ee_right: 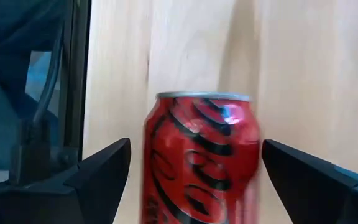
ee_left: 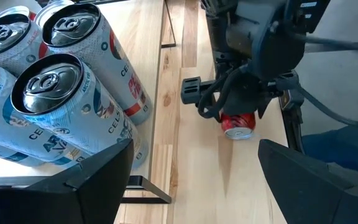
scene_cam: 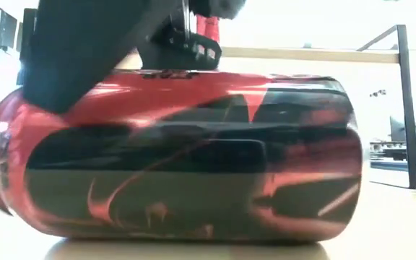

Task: Place canned beverage on shelf
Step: Put the red soda can aligned with the other red soda cans on the shelf

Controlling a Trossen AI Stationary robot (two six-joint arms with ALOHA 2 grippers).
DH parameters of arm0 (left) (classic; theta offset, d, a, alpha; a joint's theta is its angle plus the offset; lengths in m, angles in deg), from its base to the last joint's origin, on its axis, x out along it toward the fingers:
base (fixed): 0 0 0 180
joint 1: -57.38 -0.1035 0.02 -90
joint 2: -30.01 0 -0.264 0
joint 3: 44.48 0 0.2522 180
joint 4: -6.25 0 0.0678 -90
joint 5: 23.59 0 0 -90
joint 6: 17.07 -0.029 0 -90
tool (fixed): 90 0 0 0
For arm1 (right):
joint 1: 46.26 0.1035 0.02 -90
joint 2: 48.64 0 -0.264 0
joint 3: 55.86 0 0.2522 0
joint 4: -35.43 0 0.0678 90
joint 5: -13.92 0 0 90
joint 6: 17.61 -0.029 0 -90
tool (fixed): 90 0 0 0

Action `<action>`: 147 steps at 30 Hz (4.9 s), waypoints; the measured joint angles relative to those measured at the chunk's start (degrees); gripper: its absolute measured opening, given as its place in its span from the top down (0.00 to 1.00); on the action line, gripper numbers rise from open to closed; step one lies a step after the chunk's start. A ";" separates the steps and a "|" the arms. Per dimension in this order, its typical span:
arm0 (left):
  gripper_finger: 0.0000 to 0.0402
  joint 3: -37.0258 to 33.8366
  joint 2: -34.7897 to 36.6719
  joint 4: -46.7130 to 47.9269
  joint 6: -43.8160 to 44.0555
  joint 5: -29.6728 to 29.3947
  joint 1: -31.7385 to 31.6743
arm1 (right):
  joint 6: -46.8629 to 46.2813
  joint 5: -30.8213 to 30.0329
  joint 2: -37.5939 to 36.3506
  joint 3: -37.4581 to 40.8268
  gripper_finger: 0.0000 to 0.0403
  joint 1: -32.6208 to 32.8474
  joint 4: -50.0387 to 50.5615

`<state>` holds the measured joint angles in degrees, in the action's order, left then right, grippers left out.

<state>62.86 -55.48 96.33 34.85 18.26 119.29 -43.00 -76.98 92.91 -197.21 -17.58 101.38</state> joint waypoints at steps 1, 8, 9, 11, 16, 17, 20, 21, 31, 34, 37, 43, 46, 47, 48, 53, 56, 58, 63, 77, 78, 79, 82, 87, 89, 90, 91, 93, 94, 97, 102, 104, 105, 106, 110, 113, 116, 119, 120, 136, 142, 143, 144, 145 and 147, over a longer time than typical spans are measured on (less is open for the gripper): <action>0.17 0.00 0.00 0.01 0.05 0.01 0.00 | 0.00 0.44 0.27 0.00 0.14 0.03 0.49; 0.17 0.00 0.02 0.02 0.33 0.01 0.02 | -1.43 2.94 2.91 0.07 0.14 0.31 1.93; 0.17 0.00 0.02 0.02 0.33 0.00 0.02 | -1.57 2.99 2.90 0.07 0.15 0.31 2.59; 0.17 0.00 0.02 0.02 0.35 0.01 0.02 | -1.58 2.07 2.89 0.04 0.17 0.39 2.73; 0.17 0.00 0.02 0.05 0.36 0.00 0.02 | -1.57 -1.51 2.54 -0.96 0.28 1.02 3.69; 0.17 0.00 0.02 0.07 0.37 -0.01 0.02 | -1.56 -2.62 2.54 -1.46 0.29 1.28 3.92; 0.17 0.00 0.02 0.11 0.37 -0.01 0.02 | -1.43 -6.94 2.54 -4.61 0.29 2.71 5.43; 0.17 0.00 0.02 0.11 0.39 -0.01 0.02 | -0.86 -8.81 2.53 -5.90 0.29 3.49 6.16; 0.17 0.00 0.02 -0.04 0.59 0.01 0.44 | -4.75 -41.34 -5.25 -5.42 0.29 13.63 6.85; 0.17 0.00 0.02 -0.21 0.58 -0.12 0.41 | -9.81 -54.54 -5.71 -5.40 0.29 15.83 8.07; 0.17 0.00 0.02 -0.39 0.54 -0.78 0.37 | -20.01 -67.01 -5.94 -5.40 0.29 16.14 11.69; 0.17 0.00 0.02 -0.36 0.07 -1.09 0.37 | -53.53 -81.32 -5.96 -5.40 0.29 14.52 27.89; 0.17 0.00 0.02 -0.31 0.02 -1.10 0.37 | -64.86 -86.67 -5.94 -5.40 0.29 14.26 33.19; 0.17 0.00 0.02 -0.26 0.02 -1.08 0.37 | -66.29 -88.53 -5.81 -5.40 0.29 14.17 33.41; 0.17 0.00 0.02 -0.27 0.02 -1.08 0.37 | -66.75 -89.37 -5.77 -5.40 0.29 14.00 33.41; 0.17 0.00 0.02 -0.27 -0.29 -1.08 0.37 | -66.45 -89.09 -4.36 -3.93 0.29 11.75 32.35; 0.17 0.00 0.02 -0.31 -0.54 -1.10 0.37 | -70.01 -88.93 -4.24 -0.93 0.29 10.06 32.28; 0.17 0.00 0.02 -0.33 -0.13 -1.07 0.37 | -73.01 -88.82 -4.21 0.26 0.29 9.50 33.59; 0.17 0.00 0.02 -0.30 -0.67 -0.98 0.39 | -74.94 -89.06 -4.19 0.37 0.29 9.56 35.43; 0.17 0.00 0.02 -0.28 -2.12 -1.52 0.52 | -73.50 -89.27 -4.31 1.57 0.29 10.91 37.77; 0.17 0.00 0.02 -0.29 -2.17 -1.52 0.52 | -73.43 -89.13 -4.58 2.26 0.29 10.88 37.76; 0.17 0.00 0.02 -0.30 -2.54 -1.52 0.50 | -73.41 -88.82 -5.00 2.93 0.29 10.72 37.80; 0.17 0.00 0.02 -0.28 -2.64 -1.52 0.52 | -74.72 -89.31 -6.75 4.67 0.29 9.80 37.87; 0.17 0.00 0.02 -0.26 -3.12 -1.58 0.50 | -79.67 -88.68 -6.87 7.97 0.29 7.91 37.81; 0.17 0.00 0.02 -0.28 -3.10 -1.74 0.50 | -80.54 -89.20 -7.00 8.45 0.29 7.45 37.84; 0.17 0.00 0.02 -0.28 -3.10 -1.74 0.50 | -80.89 -89.28 -7.01 8.63 0.29 7.30 37.85; 0.17 0.00 0.02 -0.26 -3.09 -1.74 0.50 | -81.12 -89.34 -7.01 8.88 0.29 7.29 37.80; 0.17 0.00 0.02 -0.28 -3.06 -1.74 0.50 | -81.08 -89.31 -6.99 8.96 0.29 7.27 37.81; 0.17 0.00 0.02 -0.28 -3.06 -1.73 0.50 | -80.86 -89.31 -6.99 8.94 0.29 7.29 37.82; 0.17 0.00 0.02 -0.28 -2.97 -1.76 0.50 | -79.88 -89.29 -6.99 8.92 0.28 7.31 37.82; 0.17 0.00 0.02 -0.28 -2.55 -1.76 0.50 | -79.74 -89.30 -6.99 8.88 0.26 6.66 37.81; 0.17 0.00 0.02 -0.31 -2.51 -1.76 0.50 | -79.72 -89.26 -6.99 8.87 0.26 6.38 37.82; 0.17 0.00 0.02 -0.31 -2.53 -1.76 0.50 | -79.71 -89.27 -6.99 8.87 0.26 6.22 37.82; 0.17 0.00 0.02 -0.31 -2.54 -1.76 0.50 | -79.71 -89.25 -6.99 8.87 0.26 6.10 37.82; 0.17 0.00 0.02 -0.31 -2.54 -1.76 0.50 | -80.06 -89.20 -6.99 8.85 0.25 5.42 37.81; 0.17 0.00 0.02 -0.33 -2.54 -1.76 0.50 | -80.04 -89.18 -6.99 8.85 0.25 5.32 37.82; 0.17 0.00 0.02 -0.32 -2.54 -1.76 0.50 | -79.97 -89.16 -6.99 8.85 0.25 5.32 37.82; 0.17 0.00 0.02 -0.31 -2.54 -1.76 0.50 | -79.76 -89.15 -6.99 8.84 0.25 5.32 37.82; 0.17 0.00 0.02 -0.31 -2.54 -1.76 0.50 | -79.75 -89.14 -6.99 8.84 0.25 5.32 37.82; 0.17 0.00 0.02 -0.31 -2.54 -1.96 0.48 | -79.58 -89.18 -6.99 8.79 0.13 5.32 37.82; 0.17 0.00 0.02 -0.31 -2.53 -1.96 0.48 | -79.10 -89.14 -7.17 8.79 0.13 5.20 37.82; 0.17 0.00 0.02 -0.33 -2.54 -1.96 0.48 | -79.09 -89.14 -7.24 8.79 0.13 5.08 37.82; 0.17 0.00 0.02 -0.31 -2.54 -1.96 0.48 | -79.05 -89.12 -7.39 8.79 0.13 4.99 37.83; 0.17 0.00 0.02 -0.31 -2.52 -1.96 0.48 | -78.99 -89.09 -7.56 8.79 0.13 4.84 37.82; 0.17 0.00 0.02 -0.33 -2.51 -1.96 0.48 | -78.95 -89.07 -7.74 8.79 0.13 4.65 37.83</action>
<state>62.86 -55.46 96.00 32.34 16.31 119.77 -121.95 -166.06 85.17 -188.43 -12.92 139.22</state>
